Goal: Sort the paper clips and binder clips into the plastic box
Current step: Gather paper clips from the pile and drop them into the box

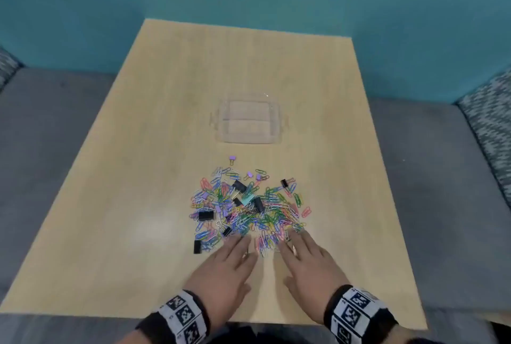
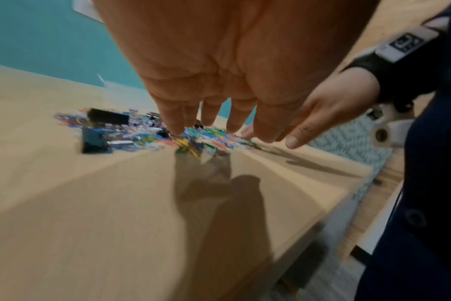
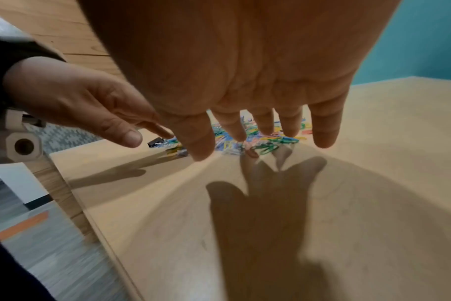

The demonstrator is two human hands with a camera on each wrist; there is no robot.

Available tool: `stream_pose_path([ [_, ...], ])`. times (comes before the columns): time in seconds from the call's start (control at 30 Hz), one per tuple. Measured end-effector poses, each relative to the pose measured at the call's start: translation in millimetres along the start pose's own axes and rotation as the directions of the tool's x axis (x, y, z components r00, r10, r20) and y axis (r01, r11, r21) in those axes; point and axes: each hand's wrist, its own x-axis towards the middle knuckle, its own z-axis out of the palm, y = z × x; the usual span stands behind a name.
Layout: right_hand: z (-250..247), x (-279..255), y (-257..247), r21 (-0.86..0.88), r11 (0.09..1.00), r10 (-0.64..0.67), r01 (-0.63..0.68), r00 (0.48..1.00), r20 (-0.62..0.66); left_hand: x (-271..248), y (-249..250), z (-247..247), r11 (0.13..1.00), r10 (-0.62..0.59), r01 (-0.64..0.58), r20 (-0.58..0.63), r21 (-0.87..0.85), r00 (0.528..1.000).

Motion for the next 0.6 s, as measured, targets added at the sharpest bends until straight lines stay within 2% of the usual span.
stream_pose_path([
  [0.07,-2.4,10.1,-2.9,0.013,1.000,0.009,-0.009,1.000,-0.003,8.5,5.2,3.6,0.999,-0.052,0.052,0.043,-0.002,0.998],
  [0.23,-9.0,29.9,-7.2,0.046,0.997,-0.061,0.060,0.998,0.024,15.3,12.7,14.9,0.994,-0.108,0.107,0.029,0.007,0.994],
  [0.37,-21.9,50.0,-1.7,0.093,0.996,0.020,-0.013,0.997,-0.068,23.8,10.9,8.0,0.985,-0.175,0.174,-0.010,-0.006,0.985],
  [0.43,-18.9,59.4,-0.6,0.104,0.993,0.065,-0.062,0.998,-0.020,28.5,8.6,6.7,0.983,-0.182,0.182,0.010,0.005,0.983],
  [0.5,-16.8,64.8,-3.2,0.085,0.994,0.068,-0.069,0.998,0.010,33.0,7.8,3.7,0.983,-0.182,0.182,0.042,0.012,0.982],
  [0.6,-18.4,68.0,-7.4,0.087,0.996,0.026,-0.023,0.999,-0.040,41.1,10.8,-6.3,0.979,-0.202,0.202,0.066,0.011,0.977],
])
